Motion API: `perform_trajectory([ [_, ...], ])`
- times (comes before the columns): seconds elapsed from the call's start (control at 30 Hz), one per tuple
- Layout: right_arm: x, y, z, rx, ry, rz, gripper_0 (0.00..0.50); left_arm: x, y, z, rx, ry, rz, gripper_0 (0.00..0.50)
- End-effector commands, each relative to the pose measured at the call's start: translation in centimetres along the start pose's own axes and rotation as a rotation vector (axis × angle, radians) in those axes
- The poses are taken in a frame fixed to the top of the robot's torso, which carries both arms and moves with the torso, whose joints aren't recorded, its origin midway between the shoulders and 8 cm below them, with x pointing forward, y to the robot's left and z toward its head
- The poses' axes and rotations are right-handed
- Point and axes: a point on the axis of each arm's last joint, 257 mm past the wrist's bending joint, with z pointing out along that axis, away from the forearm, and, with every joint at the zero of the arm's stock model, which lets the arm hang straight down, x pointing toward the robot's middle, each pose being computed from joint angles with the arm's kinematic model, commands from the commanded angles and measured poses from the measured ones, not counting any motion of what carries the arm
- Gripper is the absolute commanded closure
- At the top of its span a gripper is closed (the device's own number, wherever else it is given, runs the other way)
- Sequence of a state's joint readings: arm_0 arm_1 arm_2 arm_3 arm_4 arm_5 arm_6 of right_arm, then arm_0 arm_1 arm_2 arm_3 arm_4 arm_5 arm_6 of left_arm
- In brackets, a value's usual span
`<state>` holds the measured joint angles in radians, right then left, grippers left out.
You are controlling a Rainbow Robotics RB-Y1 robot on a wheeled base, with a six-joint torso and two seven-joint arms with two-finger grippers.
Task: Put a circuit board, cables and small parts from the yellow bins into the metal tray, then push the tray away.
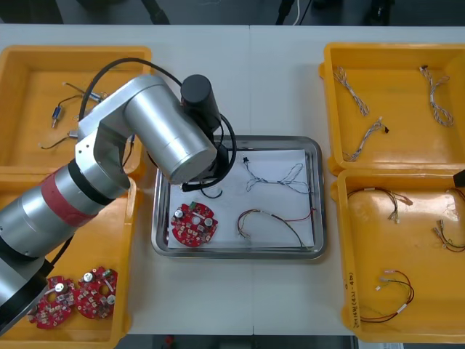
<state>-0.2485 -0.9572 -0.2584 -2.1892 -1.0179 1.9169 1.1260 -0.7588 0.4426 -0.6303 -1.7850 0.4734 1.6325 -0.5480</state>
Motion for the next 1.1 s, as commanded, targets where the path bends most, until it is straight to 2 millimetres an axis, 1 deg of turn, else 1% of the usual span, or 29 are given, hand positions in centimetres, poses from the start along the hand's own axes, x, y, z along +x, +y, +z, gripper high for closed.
perform_trajectory([
  [0.03,-1.0,0.3,-1.0,-0.003,-0.045,-0.026,0.000,-2.9,-1.9,-4.8,0.074,-0.050,-0.032,0.000],
  [0.13,-1.0,0.3,-1.0,-0.004,-0.045,-0.027,0.000,-3.3,-1.2,-6.2,0.085,-0.043,-0.025,0.000],
  [0.2,-1.0,0.3,-1.0,-0.004,-0.045,-0.025,0.000,-3.5,0.1,-7.2,0.071,-0.031,-0.006,0.000],
  [0.27,-1.0,0.3,-1.0,-0.004,-0.045,-0.025,0.000,-3.7,0.8,-7.6,0.064,-0.024,0.001,0.000],
  [0.3,-1.0,0.3,-1.0,-0.005,-0.045,-0.026,0.000,-4.0,1.9,-8.4,0.056,-0.012,0.008,0.000],
  [0.33,-1.0,0.3,-1.0,-0.004,-0.045,-0.025,0.000,-4.0,2.3,-8.6,0.052,-0.006,0.012,0.000],
  [0.43,-1.0,0.3,-1.0,-0.005,-0.045,-0.026,0.000,-4.5,4.5,-10.0,0.039,0.013,0.023,0.000],
  [0.63,-1.0,0.3,-1.1,-0.005,-0.046,-0.025,0.000,-7.2,7.4,-12.6,0.074,-0.020,0.037,0.000],
  [0.7,-1.0,0.3,-1.0,-0.004,-0.045,-0.025,0.000,-8.1,8.8,-13.5,0.073,-0.035,0.054,0.000],
  [0.73,-1.0,0.3,-1.0,-0.004,-0.045,-0.025,0.000,-8.2,9.0,-13.7,0.075,-0.037,0.059,0.000],
  [0.83,-1.0,0.3,-1.0,-0.005,-0.045,-0.024,0.000,-9.0,10.9,-14.7,0.070,-0.043,0.076,0.000],
  [0.87,-1.0,0.3,-1.0,-0.005,-0.045,-0.024,0.000,-9.0,10.9,-14.7,0.070,-0.043,0.076,0.000],
  [0.9,-1.0,0.3,-1.1,-0.005,-0.046,-0.023,0.000,-9.1,11.9,-15.1,0.073,-0.038,0.069,0.000],
  [1.0,-1.0,0.3,-1.0,-0.004,-0.045,-0.024,0.000,-8.7,13.8,-15.6,0.068,-0.022,0.066,0.000],
  [1.03,-1.0,0.3,-1.0,-0.005,-0.045,-0.024,0.000,-8.5,14.8,-15.7,0.060,-0.014,0.081,0.000],
  [1.07,-1.0,0.3,-1.0,-0.005,-0.045,-0.024,0.000,-8.5,14.8,-15.7,0.060,-0.014,0.081,0.000],
  [1.1,-0.9,0.3,-1.0,-0.004,-0.044,-0.023,0.000,-8.3,16.1,-15.9,0.054,-0.010,0.093,0.000],
])
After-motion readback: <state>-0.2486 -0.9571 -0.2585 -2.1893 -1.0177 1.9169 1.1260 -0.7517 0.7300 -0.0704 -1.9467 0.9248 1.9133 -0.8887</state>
